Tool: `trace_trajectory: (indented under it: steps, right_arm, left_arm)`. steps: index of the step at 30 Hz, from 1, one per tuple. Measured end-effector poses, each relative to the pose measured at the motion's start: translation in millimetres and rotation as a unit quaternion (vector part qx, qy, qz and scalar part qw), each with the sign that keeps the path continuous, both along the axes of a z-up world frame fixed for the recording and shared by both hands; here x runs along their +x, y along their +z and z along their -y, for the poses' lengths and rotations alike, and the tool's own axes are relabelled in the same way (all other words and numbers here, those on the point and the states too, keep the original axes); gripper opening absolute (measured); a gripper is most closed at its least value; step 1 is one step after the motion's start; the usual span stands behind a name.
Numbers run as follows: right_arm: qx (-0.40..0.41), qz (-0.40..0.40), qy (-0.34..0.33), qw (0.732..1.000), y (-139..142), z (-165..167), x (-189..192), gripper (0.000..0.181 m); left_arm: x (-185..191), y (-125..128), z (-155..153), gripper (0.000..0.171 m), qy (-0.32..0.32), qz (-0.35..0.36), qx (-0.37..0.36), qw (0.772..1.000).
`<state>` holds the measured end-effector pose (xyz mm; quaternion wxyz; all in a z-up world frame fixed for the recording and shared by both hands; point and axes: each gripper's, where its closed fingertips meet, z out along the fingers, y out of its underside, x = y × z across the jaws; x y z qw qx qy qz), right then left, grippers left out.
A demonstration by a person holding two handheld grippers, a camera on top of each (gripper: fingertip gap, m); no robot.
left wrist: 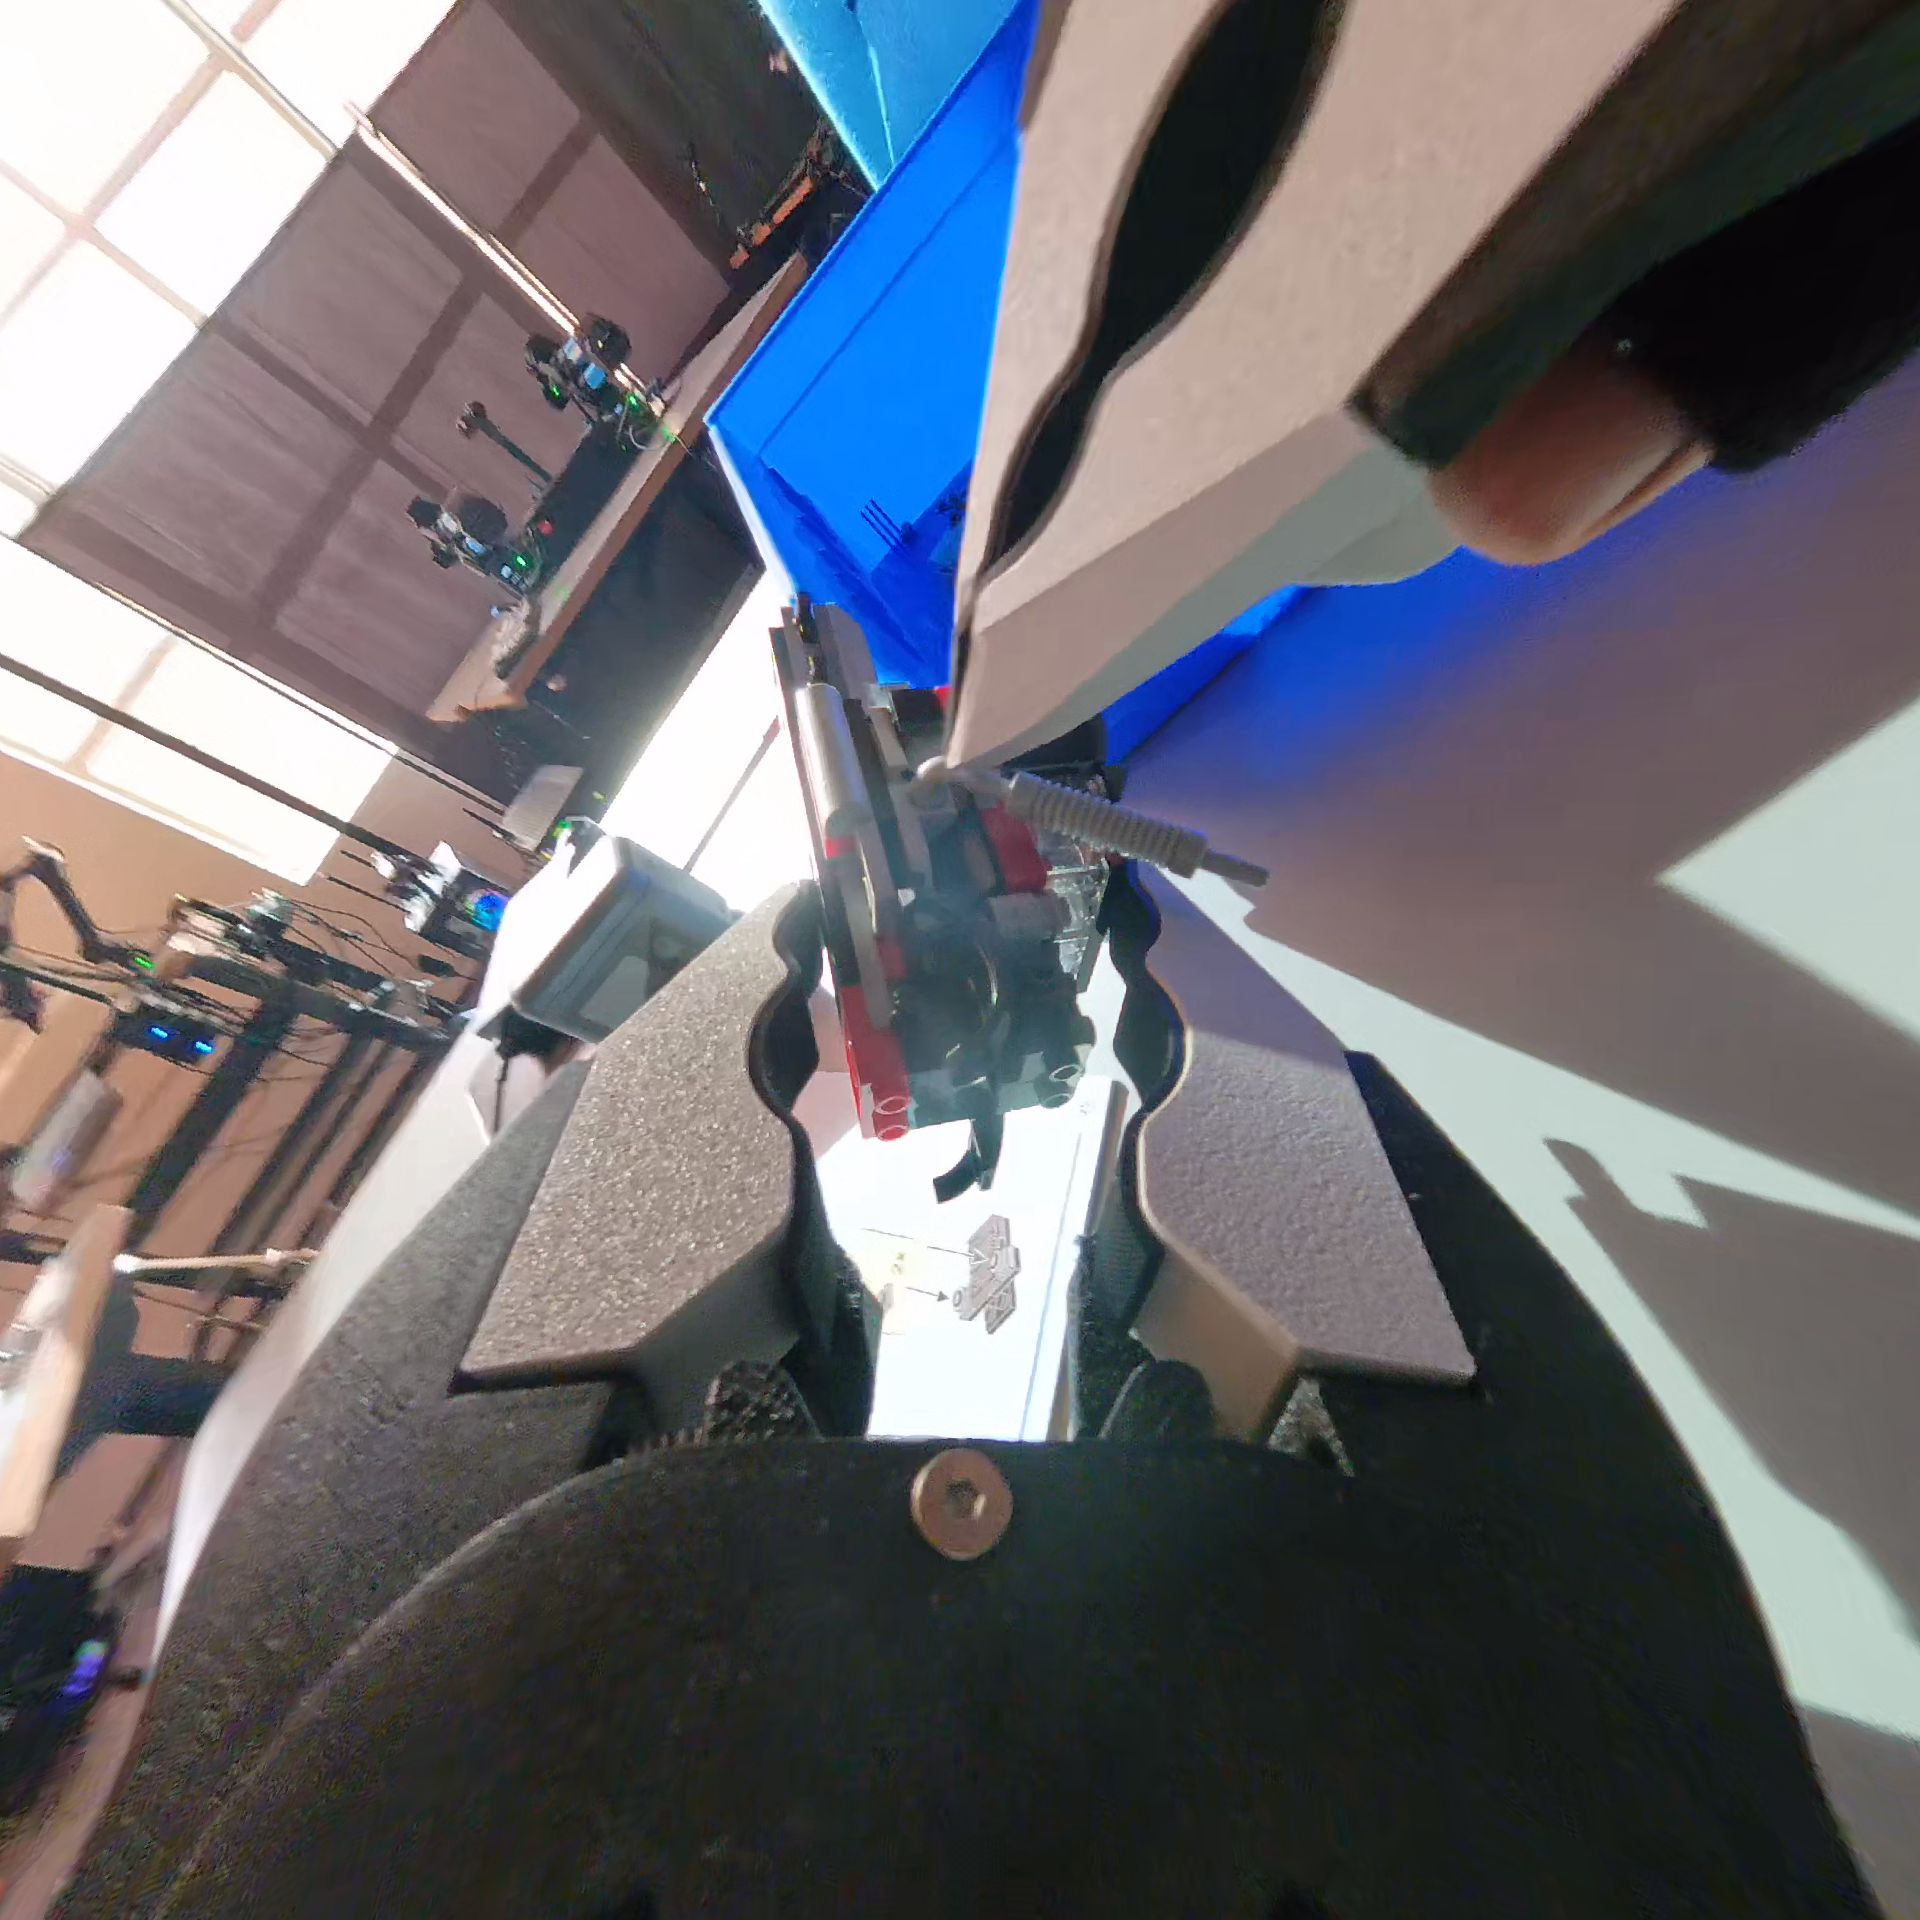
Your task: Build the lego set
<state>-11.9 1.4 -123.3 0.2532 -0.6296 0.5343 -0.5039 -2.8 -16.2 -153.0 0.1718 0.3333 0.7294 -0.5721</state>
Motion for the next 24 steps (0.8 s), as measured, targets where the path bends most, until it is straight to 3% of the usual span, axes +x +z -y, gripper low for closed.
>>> trace_trajectory:
  steps: [5,7,12,17,24]
  right_arm:
    - [0.029,0.008,-0.002,1.0,1.6,-3.9,0.4,0.027]
    - [0.032,-0.007,0.0,0.999,-5.5,-8.4,1.7,0.03]
    - [0.021,-0.02,-0.009,1.0,-10.2,-8.7,1.6,0.027]
    - [0.01,-0.019,-0.011,1.0,-9.1,-9.2,0.5,0.011]
    - [-0.007,-0.022,-0.02,1.0,-9.4,-7.2,0.0,0.011]
  left_arm:
    - [10.1,1.8,0.7,0.056,0.012,-0.077,0.016,0.997]
    - [10.2,2.9,0.5,0.056,0.01,-0.1,0.019,0.995]
    - [8.9,0.6,0.5,0.056,0.006,-0.127,0.03,0.991]
    - [7.5,-0.2,0.6,0.056,0.004,-0.125,0.032,0.992]
    - [8.4,-0.5,0.5,0.056,0.006,-0.124,0.033,0.992]
